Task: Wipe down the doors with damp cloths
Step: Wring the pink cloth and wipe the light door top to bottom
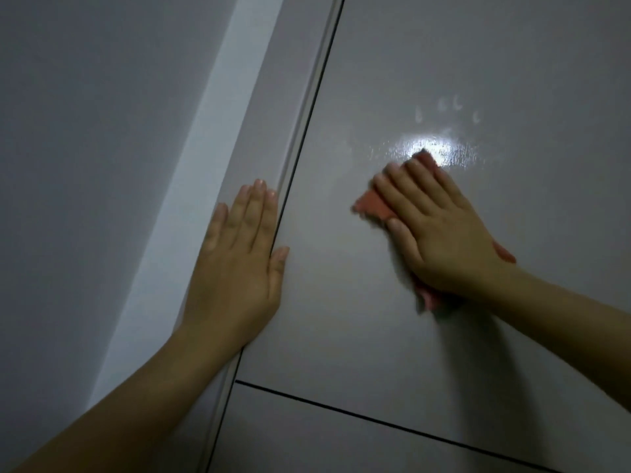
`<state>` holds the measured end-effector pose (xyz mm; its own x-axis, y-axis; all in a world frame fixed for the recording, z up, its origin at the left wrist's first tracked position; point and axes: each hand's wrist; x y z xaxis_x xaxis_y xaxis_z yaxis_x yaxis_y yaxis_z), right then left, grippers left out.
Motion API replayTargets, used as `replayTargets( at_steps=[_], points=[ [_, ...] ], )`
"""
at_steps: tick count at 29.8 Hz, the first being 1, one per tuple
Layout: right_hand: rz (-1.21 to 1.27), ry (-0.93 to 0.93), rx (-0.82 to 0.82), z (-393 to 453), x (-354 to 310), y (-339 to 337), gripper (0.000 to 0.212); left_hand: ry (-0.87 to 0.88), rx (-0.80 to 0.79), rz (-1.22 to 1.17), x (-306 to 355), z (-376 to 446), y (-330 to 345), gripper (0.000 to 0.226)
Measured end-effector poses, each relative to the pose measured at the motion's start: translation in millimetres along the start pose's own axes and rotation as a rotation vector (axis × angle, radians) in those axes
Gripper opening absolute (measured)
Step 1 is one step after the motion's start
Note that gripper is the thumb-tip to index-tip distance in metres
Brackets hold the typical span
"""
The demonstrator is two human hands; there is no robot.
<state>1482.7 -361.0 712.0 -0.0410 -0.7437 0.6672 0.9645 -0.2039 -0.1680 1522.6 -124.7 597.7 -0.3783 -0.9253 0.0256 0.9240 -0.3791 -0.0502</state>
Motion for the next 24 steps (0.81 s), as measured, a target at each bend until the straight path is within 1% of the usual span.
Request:
replayTargets(
  at_steps=[2,3,4,6,8,10,12,13,14,17,18,19,20,23,24],
  points=[
    [0.034,0.219,0.067,40,-21,2,0.056,0.004,0.001,-0.005,-2,-1,1,0.062],
    [0.053,0.272,0.087,57,-34,3,0.056,0.005,0.005,0.000,-2,-1,1,0.062],
    [0.066,0.277,0.091,69,-47,4,0.056,0.006,0.010,0.007,-2,0,2,0.062],
    [0.050,0.169,0.070,67,-70,9,0.057,0.007,0.006,0.010,-1,1,1,0.063],
    [0.030,-0.012,0.008,38,-85,14,0.058,0.010,-0.002,-0.004,-2,0,0,0.064],
    [0.058,-0.192,-0.064,6,-84,13,0.056,0.003,-0.031,-0.017,-5,-6,-2,0.064],
    [0.038,-0.305,-0.107,-4,-69,11,0.055,-0.009,-0.047,-0.023,-6,-15,-3,0.064],
    [0.023,-0.306,-0.107,0,-65,9,0.055,-0.016,-0.046,-0.024,-6,-19,-3,0.064],
    [0.014,-0.259,-0.098,9,-64,8,0.055,-0.023,-0.040,-0.026,-7,-21,-3,0.064],
    [0.050,0.044,-0.008,40,-82,8,0.058,-0.031,-0.022,-0.017,-8,-24,-2,0.064],
    [0.062,0.102,0.013,42,-90,9,0.058,-0.026,-0.024,-0.012,-8,-25,-2,0.065],
    [0.067,0.105,0.013,37,-97,11,0.058,-0.019,-0.031,-0.008,-9,-27,-2,0.065],
    [0.062,0.060,-0.003,24,-102,13,0.058,-0.013,-0.046,-0.007,-11,-31,-3,0.065],
    [0.071,-0.191,-0.045,-38,-97,17,0.056,-0.023,-0.091,-0.010,-15,-42,-5,0.066],
    [0.079,-0.244,-0.053,-57,-88,16,0.055,-0.030,-0.096,-0.009,-15,-45,-6,0.067]
  ],
)
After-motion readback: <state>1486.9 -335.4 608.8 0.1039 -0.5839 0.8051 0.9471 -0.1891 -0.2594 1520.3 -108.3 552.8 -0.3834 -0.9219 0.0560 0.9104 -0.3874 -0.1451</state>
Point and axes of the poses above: each hand's wrist, its own z-axis towards the middle knuckle, its own y-axis out of the palm, x = y × z
